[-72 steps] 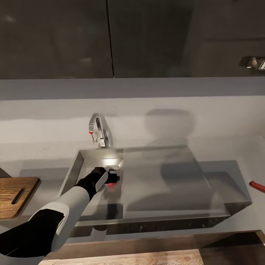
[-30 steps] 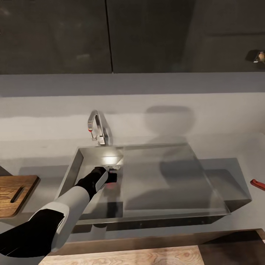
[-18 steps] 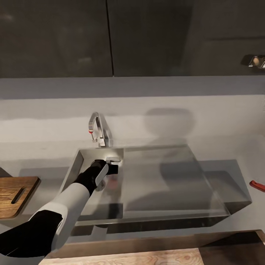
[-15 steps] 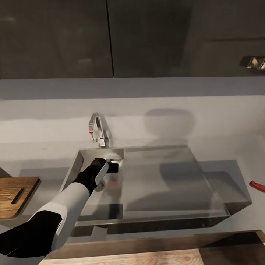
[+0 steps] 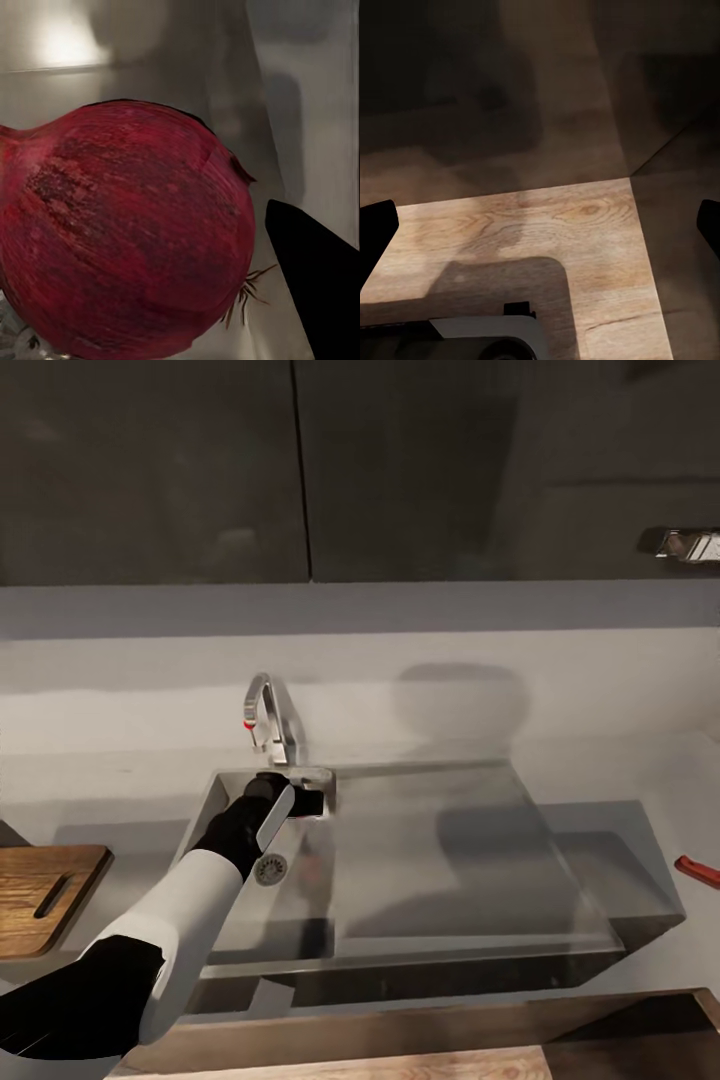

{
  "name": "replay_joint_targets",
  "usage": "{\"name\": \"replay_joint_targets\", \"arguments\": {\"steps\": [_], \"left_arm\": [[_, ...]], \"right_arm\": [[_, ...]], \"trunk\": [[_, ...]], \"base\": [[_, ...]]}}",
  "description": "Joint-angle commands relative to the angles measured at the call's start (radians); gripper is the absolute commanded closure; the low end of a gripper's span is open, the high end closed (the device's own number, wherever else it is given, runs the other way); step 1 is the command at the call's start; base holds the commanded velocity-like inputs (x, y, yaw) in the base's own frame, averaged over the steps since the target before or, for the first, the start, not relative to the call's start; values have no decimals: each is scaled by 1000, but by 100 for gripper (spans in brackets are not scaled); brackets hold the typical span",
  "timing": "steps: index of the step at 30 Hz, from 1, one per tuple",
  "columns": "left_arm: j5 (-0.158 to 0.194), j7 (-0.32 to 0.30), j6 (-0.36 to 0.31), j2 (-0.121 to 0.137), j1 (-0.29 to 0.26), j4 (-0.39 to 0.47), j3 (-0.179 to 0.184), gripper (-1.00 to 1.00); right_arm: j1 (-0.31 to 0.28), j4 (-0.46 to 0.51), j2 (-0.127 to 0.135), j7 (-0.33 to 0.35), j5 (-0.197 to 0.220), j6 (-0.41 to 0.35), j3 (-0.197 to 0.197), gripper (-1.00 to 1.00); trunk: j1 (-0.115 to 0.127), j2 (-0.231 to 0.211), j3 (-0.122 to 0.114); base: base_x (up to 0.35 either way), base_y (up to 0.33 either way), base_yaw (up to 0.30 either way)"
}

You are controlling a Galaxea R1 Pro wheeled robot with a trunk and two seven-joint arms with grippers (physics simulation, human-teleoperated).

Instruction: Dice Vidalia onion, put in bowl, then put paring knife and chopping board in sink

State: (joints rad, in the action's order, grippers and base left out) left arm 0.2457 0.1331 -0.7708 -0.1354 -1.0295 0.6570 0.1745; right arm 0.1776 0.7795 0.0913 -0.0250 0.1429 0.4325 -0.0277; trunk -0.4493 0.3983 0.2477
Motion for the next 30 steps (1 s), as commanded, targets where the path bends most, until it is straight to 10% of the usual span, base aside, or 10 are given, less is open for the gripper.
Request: {"name": "replay_joint_targets", "arguments": {"steps": [1,30], "left_arm": [[11,9,-4,0,-1,2,3,100],[10,10,-164,2,-1,162,3,100]], "right_arm": [[0,1,1,-3,6,2,-3,-100],[0,1,-1,-6,4,2,-3,-100]], "trunk": [[-1,2,0],[-1,2,-43]], "base": [[-22,0,0],[-172,189,63]]}}
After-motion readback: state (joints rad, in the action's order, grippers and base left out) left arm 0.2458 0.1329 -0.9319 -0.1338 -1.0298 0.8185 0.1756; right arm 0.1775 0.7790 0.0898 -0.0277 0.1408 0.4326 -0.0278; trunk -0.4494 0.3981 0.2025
